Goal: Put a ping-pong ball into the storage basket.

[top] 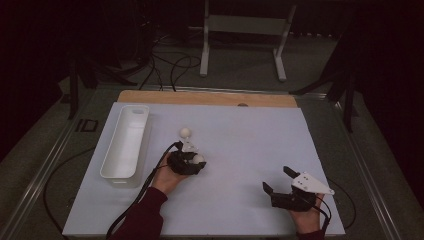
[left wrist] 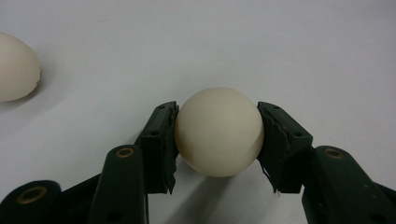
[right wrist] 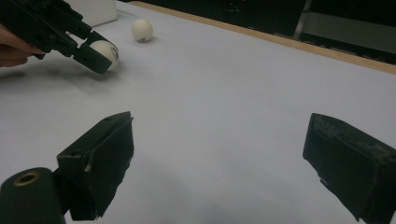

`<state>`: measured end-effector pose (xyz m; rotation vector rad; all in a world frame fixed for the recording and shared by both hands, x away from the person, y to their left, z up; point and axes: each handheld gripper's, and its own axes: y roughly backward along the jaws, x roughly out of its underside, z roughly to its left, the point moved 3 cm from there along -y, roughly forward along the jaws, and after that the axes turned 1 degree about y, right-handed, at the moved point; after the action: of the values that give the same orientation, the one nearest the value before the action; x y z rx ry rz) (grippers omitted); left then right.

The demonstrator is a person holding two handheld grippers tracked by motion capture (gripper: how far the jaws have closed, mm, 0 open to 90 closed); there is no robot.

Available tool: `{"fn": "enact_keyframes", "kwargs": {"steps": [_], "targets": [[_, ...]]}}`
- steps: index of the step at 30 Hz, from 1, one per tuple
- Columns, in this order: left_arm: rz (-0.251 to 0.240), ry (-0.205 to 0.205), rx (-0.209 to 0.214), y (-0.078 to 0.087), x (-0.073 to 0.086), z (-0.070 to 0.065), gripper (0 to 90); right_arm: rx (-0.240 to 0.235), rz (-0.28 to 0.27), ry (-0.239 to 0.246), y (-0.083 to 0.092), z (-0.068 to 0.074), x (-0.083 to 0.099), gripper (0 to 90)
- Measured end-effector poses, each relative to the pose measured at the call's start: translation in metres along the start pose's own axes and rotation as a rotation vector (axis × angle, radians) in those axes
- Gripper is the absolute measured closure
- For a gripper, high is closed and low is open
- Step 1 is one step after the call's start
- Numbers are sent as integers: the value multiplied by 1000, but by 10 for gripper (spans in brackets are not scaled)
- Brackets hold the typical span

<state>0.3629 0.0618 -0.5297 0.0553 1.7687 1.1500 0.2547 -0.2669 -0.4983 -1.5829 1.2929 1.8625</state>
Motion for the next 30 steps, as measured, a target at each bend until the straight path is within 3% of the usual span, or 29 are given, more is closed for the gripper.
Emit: {"fn": "enact_keyframes", "kwargs": {"steps": [30], "targets": [[-53, -1, -26, 22, -8, 4, 513, 2, 5, 2, 0, 0, 0, 84]]}}
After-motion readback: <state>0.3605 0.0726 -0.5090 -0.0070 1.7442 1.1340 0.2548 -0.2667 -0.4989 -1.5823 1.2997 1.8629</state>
